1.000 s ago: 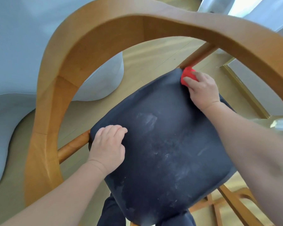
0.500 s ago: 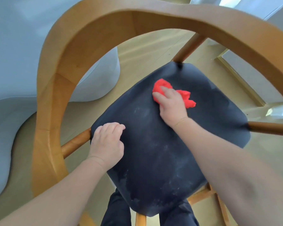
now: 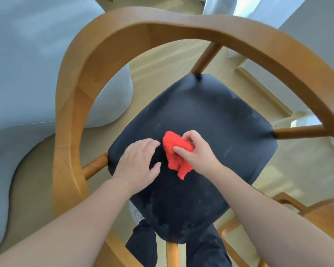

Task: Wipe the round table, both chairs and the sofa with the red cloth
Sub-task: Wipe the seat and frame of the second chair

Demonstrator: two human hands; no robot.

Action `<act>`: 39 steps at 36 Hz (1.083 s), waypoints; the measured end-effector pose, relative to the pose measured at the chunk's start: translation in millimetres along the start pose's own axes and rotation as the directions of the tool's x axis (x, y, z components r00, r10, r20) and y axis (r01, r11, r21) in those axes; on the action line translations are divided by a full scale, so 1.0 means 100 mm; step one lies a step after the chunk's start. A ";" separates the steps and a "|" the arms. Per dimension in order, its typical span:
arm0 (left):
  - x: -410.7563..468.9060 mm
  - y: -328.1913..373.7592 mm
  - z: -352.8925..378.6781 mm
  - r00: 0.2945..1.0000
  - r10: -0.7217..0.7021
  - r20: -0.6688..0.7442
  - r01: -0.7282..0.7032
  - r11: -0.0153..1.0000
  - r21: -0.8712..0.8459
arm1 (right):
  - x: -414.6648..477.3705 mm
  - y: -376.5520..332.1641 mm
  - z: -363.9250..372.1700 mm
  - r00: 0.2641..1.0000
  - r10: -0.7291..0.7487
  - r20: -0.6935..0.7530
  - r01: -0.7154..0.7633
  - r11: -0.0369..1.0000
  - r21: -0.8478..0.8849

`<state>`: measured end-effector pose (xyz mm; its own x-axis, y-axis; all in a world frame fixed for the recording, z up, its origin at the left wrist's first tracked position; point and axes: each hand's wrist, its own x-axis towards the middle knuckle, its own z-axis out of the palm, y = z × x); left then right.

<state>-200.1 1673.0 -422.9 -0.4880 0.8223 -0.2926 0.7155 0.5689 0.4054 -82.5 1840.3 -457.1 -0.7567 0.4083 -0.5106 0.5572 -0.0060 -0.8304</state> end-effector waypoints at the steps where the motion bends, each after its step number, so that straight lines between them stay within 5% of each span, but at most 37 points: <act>1: 0.01 0.03 -0.01 1.000 0.018 -0.007 -0.018 1.000 -0.017 | 0.00 -0.07 -0.02 1.000 0.009 -0.021 -0.008 0.999 0.031; 9: 0.09 0.13 -0.21 0.993 0.068 0.093 -0.044 0.970 -0.238 | -0.17 -0.29 0.01 0.996 0.083 -0.041 -0.073 0.975 0.208; 14: 0.06 0.08 -0.25 0.990 0.079 0.114 -0.037 0.943 -0.330 | -0.36 -0.21 -0.03 0.984 0.054 0.171 -0.101 0.954 0.282; 20: -0.02 0.08 -0.34 0.995 0.039 0.088 -0.002 0.921 -0.389 | -0.47 -0.18 -0.12 0.996 0.086 0.019 -0.088 0.962 0.258; 26: -0.01 0.10 -0.28 0.983 -0.124 0.135 0.169 0.900 -0.401 | -0.25 -0.07 -0.22 0.979 0.059 -0.196 -0.041 0.995 0.094; 32: 0.10 0.02 -0.16 0.942 -0.324 0.091 0.335 0.928 -0.164 | 0.14 0.10 -0.28 0.945 -0.077 -0.318 -0.097 0.862 -0.498; 36: 0.03 0.00 -0.12 0.952 -0.296 0.080 0.301 0.951 -0.064 | 0.09 0.32 0.07 0.937 -0.314 -0.149 0.132 0.717 -0.684; 39: -0.02 0.00 -0.14 0.958 -0.276 0.081 0.277 0.961 -0.008 | 0.14 0.39 0.39 0.980 -0.198 0.035 0.134 0.513 -0.848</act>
<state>-206.2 1671.1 -410.6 -0.6241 0.6300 -0.4622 0.5481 0.7746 0.3156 -84.8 1810.7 -505.4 -0.8636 0.3690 -0.3437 0.4743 0.8257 -0.3053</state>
